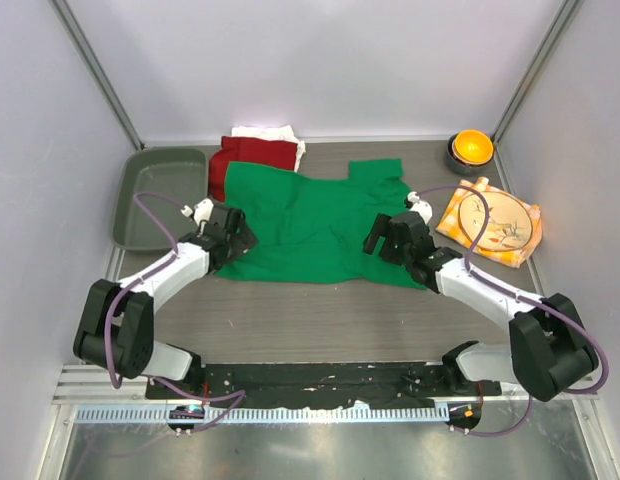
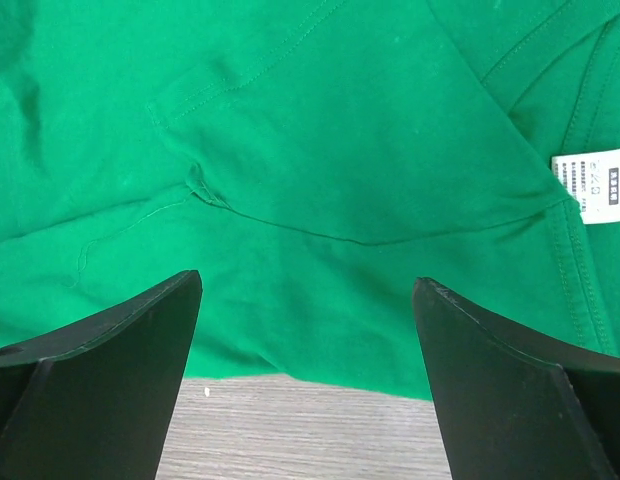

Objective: Fold and stack the t-shirts

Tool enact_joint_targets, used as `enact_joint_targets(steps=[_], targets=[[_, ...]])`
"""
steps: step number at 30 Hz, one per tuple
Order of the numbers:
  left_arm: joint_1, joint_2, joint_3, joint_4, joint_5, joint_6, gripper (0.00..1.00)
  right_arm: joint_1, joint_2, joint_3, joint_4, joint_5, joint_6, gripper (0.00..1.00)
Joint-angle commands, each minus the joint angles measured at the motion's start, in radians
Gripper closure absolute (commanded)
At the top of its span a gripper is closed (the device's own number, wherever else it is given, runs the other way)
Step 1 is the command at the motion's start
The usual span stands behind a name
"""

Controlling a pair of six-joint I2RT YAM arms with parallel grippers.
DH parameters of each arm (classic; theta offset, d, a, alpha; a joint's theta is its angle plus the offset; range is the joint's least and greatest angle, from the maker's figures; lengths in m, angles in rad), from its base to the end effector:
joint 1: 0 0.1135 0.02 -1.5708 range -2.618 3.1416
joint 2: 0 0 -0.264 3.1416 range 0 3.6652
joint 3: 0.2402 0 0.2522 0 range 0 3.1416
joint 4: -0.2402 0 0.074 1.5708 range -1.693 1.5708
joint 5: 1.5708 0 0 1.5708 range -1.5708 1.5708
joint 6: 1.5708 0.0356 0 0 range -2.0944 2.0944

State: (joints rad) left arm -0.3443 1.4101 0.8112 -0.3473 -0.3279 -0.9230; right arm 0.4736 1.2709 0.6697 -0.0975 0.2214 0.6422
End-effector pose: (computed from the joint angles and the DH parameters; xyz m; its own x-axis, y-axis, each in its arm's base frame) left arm 0.2645 -0.0827 0.1982 -0.5742 -0.5961 -0.5612 -0.5230 0.7945 -0.3087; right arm 0.2360 0.1122 0.2067 -0.6353 0.3310 -0.6977 0.1064 0.9324 0.3455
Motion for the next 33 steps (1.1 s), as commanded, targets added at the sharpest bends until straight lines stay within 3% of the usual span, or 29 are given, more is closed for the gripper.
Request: enact_joint_targets(steps=[1, 12, 19, 23, 33], targets=[[0.001, 0.023, -0.052, 0.111, -0.019, 0.013, 0.00, -0.003, 0.022, -0.008, 0.085, 0.004, -0.024, 0.08], [0.001, 0.030, -0.185, 0.166, -0.094, -0.019, 0.00, -0.003, 0.028, -0.104, 0.122, -0.004, 0.002, 0.10], [-0.012, -0.111, -0.277, 0.079, -0.111, -0.023, 0.00, -0.003, -0.022, -0.165, -0.005, 0.007, 0.011, 0.10], [-0.076, -0.227, -0.313, 0.035, -0.077, -0.103, 0.00, -0.003, -0.070, -0.179, -0.103, 0.024, 0.028, 0.11], [-0.291, -0.388, -0.351, -0.211, -0.189, -0.333, 0.00, -0.003, -0.165, -0.202, -0.254, 0.029, 0.066, 0.10]])
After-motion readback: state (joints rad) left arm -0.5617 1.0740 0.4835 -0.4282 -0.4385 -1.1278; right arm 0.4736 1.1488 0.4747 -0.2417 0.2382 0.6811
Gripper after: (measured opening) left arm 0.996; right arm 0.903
